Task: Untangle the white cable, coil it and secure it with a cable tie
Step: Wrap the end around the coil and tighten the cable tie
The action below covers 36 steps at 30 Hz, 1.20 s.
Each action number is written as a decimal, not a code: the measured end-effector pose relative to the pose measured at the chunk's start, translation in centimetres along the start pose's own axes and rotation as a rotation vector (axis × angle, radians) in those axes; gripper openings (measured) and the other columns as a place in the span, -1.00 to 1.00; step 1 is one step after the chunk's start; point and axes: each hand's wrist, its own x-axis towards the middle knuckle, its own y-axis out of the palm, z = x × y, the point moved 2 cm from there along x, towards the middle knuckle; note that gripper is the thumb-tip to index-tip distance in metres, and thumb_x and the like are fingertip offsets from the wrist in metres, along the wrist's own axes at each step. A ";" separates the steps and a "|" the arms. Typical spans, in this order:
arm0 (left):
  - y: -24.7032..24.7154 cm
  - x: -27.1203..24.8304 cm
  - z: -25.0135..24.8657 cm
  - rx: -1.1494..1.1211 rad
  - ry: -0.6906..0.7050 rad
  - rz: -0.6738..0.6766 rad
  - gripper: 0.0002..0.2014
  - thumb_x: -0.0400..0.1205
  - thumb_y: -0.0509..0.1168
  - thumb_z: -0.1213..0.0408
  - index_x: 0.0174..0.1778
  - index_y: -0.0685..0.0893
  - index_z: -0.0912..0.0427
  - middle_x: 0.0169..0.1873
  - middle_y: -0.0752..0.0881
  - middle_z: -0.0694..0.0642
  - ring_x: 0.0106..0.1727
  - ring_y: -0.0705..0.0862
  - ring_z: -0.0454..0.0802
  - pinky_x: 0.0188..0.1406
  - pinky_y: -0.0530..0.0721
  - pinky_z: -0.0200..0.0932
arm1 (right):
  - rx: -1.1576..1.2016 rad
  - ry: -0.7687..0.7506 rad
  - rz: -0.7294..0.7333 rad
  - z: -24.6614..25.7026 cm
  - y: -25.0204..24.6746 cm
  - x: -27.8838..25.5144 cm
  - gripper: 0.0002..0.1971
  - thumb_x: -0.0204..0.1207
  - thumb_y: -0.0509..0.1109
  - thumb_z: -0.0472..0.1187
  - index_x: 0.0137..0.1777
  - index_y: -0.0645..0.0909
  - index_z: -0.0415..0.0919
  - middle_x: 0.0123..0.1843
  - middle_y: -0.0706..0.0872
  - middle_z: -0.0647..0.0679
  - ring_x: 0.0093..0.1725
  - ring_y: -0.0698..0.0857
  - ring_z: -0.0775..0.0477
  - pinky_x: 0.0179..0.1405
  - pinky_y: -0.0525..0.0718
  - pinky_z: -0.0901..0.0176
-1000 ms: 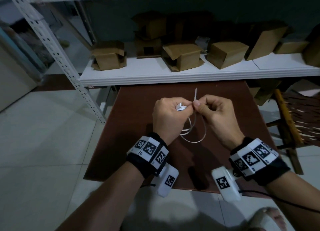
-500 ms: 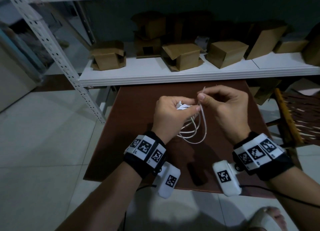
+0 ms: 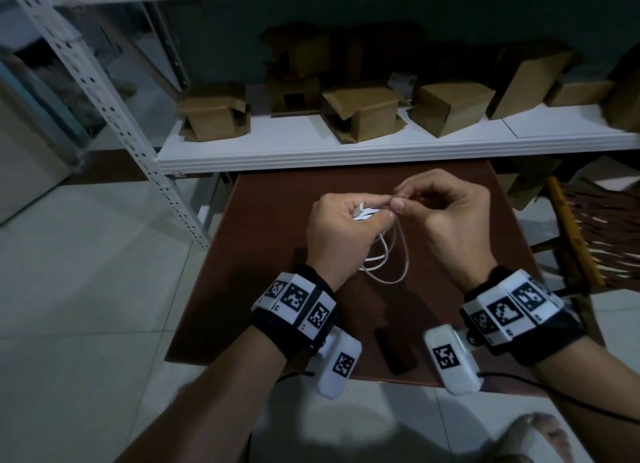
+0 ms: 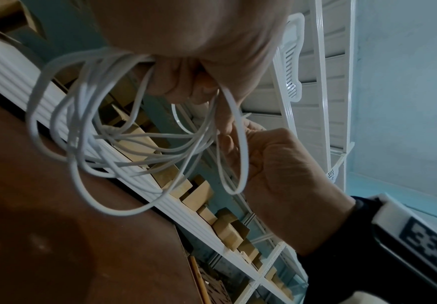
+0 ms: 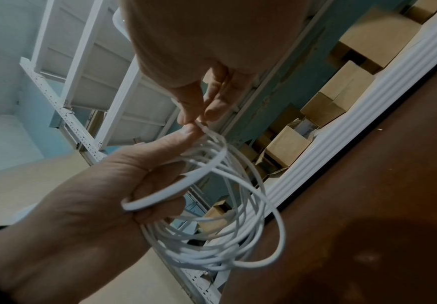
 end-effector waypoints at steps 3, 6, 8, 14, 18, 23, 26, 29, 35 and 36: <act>0.0 -0.1 -0.1 0.029 0.035 -0.023 -0.84 0.50 0.58 0.11 -0.05 0.97 0.01 -0.28 0.91 0.07 -0.21 0.89 0.22 -0.19 0.80 0.36 | -0.023 -0.003 0.004 0.2 0.3 -0.2 -0.88 0.37 0.67 -0.50 -0.20 0.79 -0.37 -0.20 0.82 -0.21 -0.19 0.74 0.05 -0.11 0.65 0.23; -0.1 0.0 -0.1 0.029 0.048 -0.036 -0.88 0.49 0.58 0.12 -0.11 0.97 0.02 -0.32 0.90 0.07 -0.26 0.85 0.11 -0.23 0.79 0.34 | -0.026 -0.013 -0.007 0.4 0.2 -0.2 -0.89 0.37 0.67 -0.48 -0.21 0.79 -0.35 -0.21 0.81 -0.17 -0.21 0.72 0.06 -0.13 0.63 0.23; -0.1 -0.1 -0.2 0.024 0.047 -0.043 -0.89 0.48 0.60 0.13 -0.14 0.96 0.04 -0.33 0.90 0.06 -0.25 0.88 0.18 -0.23 0.80 0.34 | -0.013 -0.015 -0.013 0.5 0.3 -0.3 -0.89 0.38 0.66 -0.49 -0.21 0.79 -0.36 -0.23 0.80 -0.16 -0.21 0.73 0.07 -0.13 0.64 0.24; 0.0 -0.3 -0.6 0.067 0.043 -0.023 -0.92 0.47 0.59 0.13 -0.18 0.96 0.00 -0.35 0.90 -0.01 -0.30 0.83 -0.05 -0.24 0.81 0.27 | -0.001 -0.016 -0.017 0.7 0.0 -0.4 -0.88 0.36 0.65 -0.52 -0.23 0.77 -0.38 -0.26 0.80 -0.15 -0.24 0.74 0.02 -0.15 0.65 0.20; -0.4 -0.3 -0.5 0.188 0.053 -0.005 -0.90 0.46 0.62 0.05 -0.19 0.96 -0.04 -0.34 0.88 -0.14 -0.28 0.84 -0.13 -0.20 0.82 0.13 | -0.007 -0.016 -0.020 1.1 -0.6 -0.1 -0.89 0.37 0.65 -0.51 -0.22 0.77 -0.40 -0.26 0.81 -0.21 -0.25 0.77 -0.09 -0.15 0.71 0.09; -0.7 -0.2 0.2 0.213 -0.004 0.013 -0.84 0.43 0.63 -0.05 -0.18 0.95 -0.08 -0.34 0.89 -0.13 -0.24 0.89 0.00 -0.16 0.83 0.21 | -0.010 -0.024 -0.053 1.3 -0.7 0.1 -0.89 0.39 0.64 -0.51 -0.21 0.77 -0.39 -0.25 0.81 -0.17 -0.25 0.75 0.00 -0.15 0.67 0.17; -0.7 0.0 0.3 0.185 -0.019 0.022 -0.87 0.43 0.65 -0.03 -0.19 0.95 -0.11 -0.33 0.90 -0.12 -0.23 0.89 0.02 -0.13 0.84 0.27 | -0.006 -0.007 -0.079 1.3 -0.8 0.3 -0.87 0.38 0.65 -0.49 -0.21 0.77 -0.33 -0.26 0.81 -0.14 -0.24 0.74 0.05 -0.12 0.66 0.22; -0.8 -0.1 -0.1 0.155 -0.006 0.028 -0.93 0.47 0.66 0.08 -0.17 0.96 -0.08 -0.32 0.90 -0.11 -0.23 0.89 0.02 -0.13 0.83 0.31 | 0.009 -0.005 -0.109 1.4 -1.1 0.5 -0.85 0.38 0.64 -0.49 -0.23 0.76 -0.29 -0.28 0.80 -0.09 -0.26 0.72 0.11 -0.13 0.63 0.25; -0.6 -0.2 -0.3 0.049 -0.022 0.018 -0.93 0.50 0.66 0.18 -0.13 0.97 0.01 -0.28 0.92 0.01 -0.21 0.90 0.12 -0.07 0.86 0.33 | 0.080 0.029 -0.181 1.4 -1.6 0.7 -0.91 0.44 0.59 -0.48 -0.16 0.76 -0.34 -0.26 0.77 -0.14 -0.23 0.72 0.02 -0.12 0.67 0.18; -0.5 -0.2 -0.4 0.025 -0.029 0.018 -0.93 0.50 0.66 0.21 -0.13 0.97 0.05 -0.28 0.92 0.04 -0.21 0.90 0.14 -0.07 0.87 0.30 | 0.106 0.051 -0.197 1.3 -1.7 0.8 -0.92 0.46 0.58 -0.48 -0.15 0.76 -0.34 -0.25 0.77 -0.15 -0.23 0.71 0.00 -0.13 0.66 0.18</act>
